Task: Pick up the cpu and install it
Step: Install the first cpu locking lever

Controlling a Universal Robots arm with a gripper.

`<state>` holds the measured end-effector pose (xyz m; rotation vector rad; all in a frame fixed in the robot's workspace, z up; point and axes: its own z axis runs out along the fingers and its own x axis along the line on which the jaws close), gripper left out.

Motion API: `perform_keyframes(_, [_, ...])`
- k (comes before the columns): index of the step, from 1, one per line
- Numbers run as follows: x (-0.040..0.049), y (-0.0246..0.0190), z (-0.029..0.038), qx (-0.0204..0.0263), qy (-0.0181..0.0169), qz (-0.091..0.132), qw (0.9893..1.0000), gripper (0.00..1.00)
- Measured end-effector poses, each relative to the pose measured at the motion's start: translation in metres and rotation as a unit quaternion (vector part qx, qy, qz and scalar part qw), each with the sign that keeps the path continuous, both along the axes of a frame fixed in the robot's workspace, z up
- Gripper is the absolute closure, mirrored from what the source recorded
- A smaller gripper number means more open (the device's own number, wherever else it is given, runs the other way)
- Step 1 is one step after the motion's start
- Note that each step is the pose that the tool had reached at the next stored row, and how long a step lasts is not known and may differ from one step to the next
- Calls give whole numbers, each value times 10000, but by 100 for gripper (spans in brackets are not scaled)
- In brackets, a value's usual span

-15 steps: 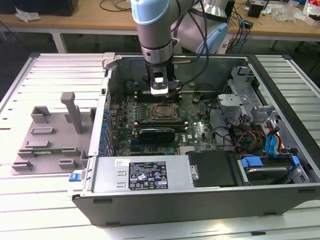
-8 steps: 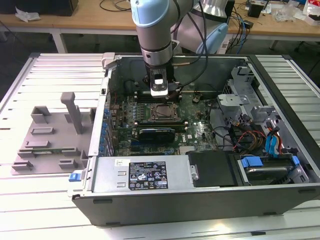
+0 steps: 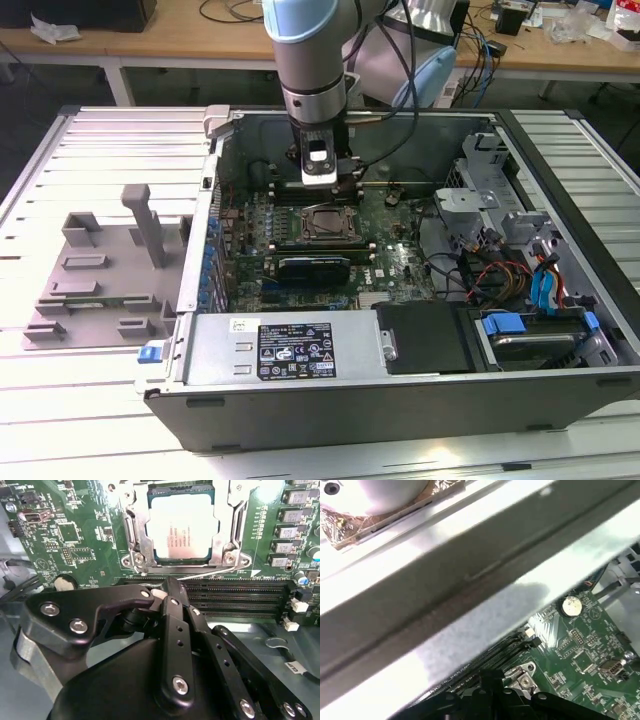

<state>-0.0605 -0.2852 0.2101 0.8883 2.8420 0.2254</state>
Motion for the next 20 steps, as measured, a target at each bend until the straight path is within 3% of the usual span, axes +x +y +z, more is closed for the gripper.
perform_keyframes(4, [-6, 42, 1, -1, -1, 0, 10000, 89])
perform_keyframes(20, [21, 42, -87, -86, -5, -19, 10000, 89])
